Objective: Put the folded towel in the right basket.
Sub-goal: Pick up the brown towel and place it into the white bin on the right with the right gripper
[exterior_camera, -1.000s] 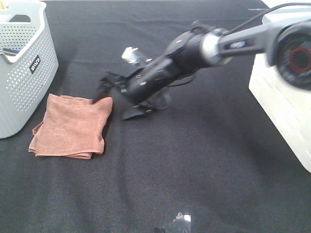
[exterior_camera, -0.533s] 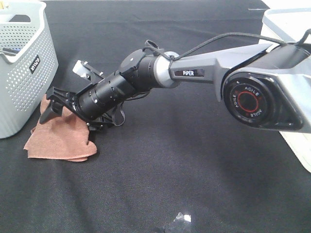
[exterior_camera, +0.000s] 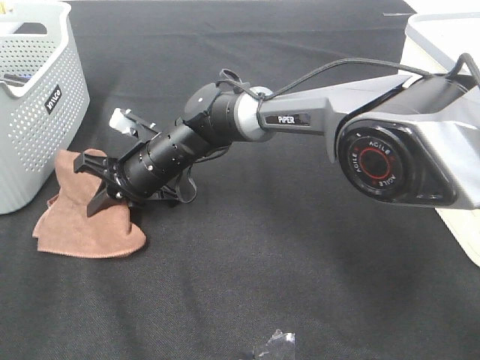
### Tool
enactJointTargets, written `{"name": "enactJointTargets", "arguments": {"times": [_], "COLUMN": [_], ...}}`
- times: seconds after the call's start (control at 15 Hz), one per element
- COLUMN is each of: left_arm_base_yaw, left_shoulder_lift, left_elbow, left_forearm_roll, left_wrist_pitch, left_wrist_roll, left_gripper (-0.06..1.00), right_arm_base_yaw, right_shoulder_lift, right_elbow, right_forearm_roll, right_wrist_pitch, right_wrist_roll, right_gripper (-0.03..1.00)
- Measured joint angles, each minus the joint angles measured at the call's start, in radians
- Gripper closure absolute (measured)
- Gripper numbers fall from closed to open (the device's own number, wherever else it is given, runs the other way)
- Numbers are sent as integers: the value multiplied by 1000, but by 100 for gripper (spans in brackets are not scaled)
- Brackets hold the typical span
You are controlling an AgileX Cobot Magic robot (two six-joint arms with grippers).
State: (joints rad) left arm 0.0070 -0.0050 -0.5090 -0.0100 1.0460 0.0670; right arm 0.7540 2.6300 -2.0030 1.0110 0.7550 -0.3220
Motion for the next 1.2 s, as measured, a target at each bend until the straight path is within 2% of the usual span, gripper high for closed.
{"name": "enactJointTargets", "arguments": {"times": [0.07,0.13,0.27,0.4,0.53,0.6,0.67,0.73,0.8,0.87,1.0,1.2], "left_arm_base_yaw": [0,0,0,0,0,0,0,0,0,0,0,0], "left_shoulder_lift": [0,0,0,0,0,0,0,0,0,0,0,0], "left_elbow": [0,0,0,0,0,0,0,0,0,0,0,0], "left_forearm_roll": [0,0,0,0,0,0,0,0,0,0,0,0], "left_wrist_pitch": [0,0,0,0,0,0,0,0,0,0,0,0], "left_wrist_roll": [0,0,0,0,0,0,0,0,0,0,0,0], "left_gripper": [-5,-5,-5,-5,-5,-5,-5,-5,-5,-5,-5,-5], "right_arm_base_yaw": [0,-2,-24,-74,-136,-194,-243,-243,-293,-379,-544,-834], "right_shoulder_lift": [-11,-49,-150,-259,-352,-434,-486,-486,-541,-650,-825,-1024], "right_elbow": [-16,-47,-119,-200,-259,-265,-265,-265,-249,-190,-45,164], "right_forearm_roll": [-48,-126,-237,-360,-486,-546,-580,-580,-625,-721,-821,-864], "right_wrist_pitch": [58,173,325,434,446,453,458,458,459,459,460,464], "right_wrist_roll": [1,5,31,92,149,182,191,191,204,239,260,232], "right_gripper": [79,79,79,79,79,79,79,79,79,79,79,79]}}
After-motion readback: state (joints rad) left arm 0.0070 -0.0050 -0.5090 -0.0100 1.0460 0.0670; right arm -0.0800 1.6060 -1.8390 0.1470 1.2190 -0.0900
